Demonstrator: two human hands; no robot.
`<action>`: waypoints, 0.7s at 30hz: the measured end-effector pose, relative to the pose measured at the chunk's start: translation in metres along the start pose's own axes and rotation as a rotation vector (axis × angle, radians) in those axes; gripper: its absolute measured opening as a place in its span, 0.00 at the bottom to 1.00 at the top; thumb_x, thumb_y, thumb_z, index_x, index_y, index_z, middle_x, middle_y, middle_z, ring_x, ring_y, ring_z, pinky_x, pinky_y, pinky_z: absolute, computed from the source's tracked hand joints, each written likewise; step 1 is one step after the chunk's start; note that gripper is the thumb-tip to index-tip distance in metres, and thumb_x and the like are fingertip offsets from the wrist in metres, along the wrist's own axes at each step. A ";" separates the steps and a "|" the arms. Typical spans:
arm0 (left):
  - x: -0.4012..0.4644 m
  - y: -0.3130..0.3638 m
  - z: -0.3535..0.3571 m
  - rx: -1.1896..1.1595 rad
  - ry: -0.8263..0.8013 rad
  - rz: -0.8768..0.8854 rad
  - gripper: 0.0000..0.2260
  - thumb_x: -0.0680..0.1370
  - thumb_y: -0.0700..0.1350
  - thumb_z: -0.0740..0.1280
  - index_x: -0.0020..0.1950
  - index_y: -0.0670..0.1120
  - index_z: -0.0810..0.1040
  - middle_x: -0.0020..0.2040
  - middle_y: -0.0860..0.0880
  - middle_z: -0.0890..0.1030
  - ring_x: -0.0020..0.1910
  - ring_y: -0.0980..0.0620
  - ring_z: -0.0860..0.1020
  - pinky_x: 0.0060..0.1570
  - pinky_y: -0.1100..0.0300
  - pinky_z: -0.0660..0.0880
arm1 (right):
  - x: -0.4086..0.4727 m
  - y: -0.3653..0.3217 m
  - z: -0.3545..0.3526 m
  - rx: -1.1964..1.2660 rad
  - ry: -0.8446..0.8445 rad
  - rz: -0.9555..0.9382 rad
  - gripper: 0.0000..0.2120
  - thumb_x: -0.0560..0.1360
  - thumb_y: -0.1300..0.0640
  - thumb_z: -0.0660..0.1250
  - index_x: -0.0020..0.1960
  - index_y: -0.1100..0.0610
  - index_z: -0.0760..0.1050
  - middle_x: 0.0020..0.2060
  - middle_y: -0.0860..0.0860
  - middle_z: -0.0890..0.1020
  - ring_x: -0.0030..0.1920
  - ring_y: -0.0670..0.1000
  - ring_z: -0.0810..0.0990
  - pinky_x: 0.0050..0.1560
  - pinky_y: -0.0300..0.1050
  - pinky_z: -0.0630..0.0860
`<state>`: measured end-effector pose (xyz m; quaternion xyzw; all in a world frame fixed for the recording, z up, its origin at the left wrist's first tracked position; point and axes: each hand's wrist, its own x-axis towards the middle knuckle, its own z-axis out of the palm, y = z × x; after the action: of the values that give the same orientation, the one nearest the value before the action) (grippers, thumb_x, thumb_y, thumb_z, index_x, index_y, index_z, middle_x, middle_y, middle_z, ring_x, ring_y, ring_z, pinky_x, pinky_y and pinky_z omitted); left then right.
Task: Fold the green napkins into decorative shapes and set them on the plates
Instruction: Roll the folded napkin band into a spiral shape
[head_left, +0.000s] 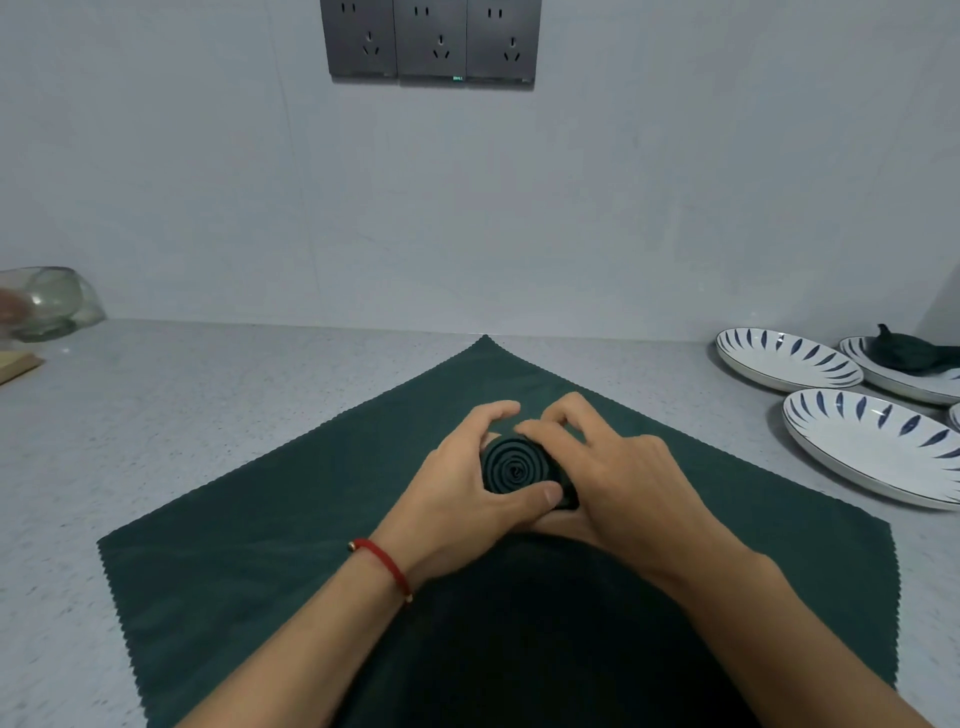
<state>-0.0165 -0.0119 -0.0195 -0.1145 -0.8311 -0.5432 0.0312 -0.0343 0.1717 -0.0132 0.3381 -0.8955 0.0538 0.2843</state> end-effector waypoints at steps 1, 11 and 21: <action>-0.001 -0.001 0.003 -0.003 0.027 0.000 0.28 0.69 0.55 0.77 0.66 0.59 0.71 0.52 0.57 0.82 0.51 0.61 0.81 0.55 0.56 0.80 | 0.000 -0.001 0.001 -0.015 0.019 0.030 0.30 0.71 0.30 0.60 0.57 0.54 0.76 0.50 0.48 0.74 0.23 0.50 0.71 0.18 0.46 0.69; -0.004 0.002 0.008 -0.009 0.009 0.014 0.17 0.73 0.49 0.75 0.61 0.55 0.76 0.51 0.57 0.83 0.50 0.61 0.81 0.53 0.54 0.81 | -0.001 0.005 -0.006 0.027 -0.001 -0.001 0.31 0.71 0.28 0.59 0.61 0.50 0.76 0.52 0.46 0.74 0.24 0.49 0.72 0.20 0.46 0.70; -0.005 0.008 0.015 -0.046 0.079 -0.037 0.14 0.71 0.48 0.75 0.53 0.53 0.75 0.46 0.53 0.82 0.44 0.56 0.81 0.46 0.53 0.81 | 0.001 -0.006 -0.005 0.048 -0.005 -0.006 0.31 0.68 0.29 0.60 0.59 0.51 0.77 0.49 0.46 0.76 0.24 0.49 0.70 0.20 0.41 0.65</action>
<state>-0.0084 0.0043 -0.0192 -0.0781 -0.8187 -0.5666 0.0513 -0.0288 0.1681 -0.0085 0.3476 -0.8936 0.0735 0.2742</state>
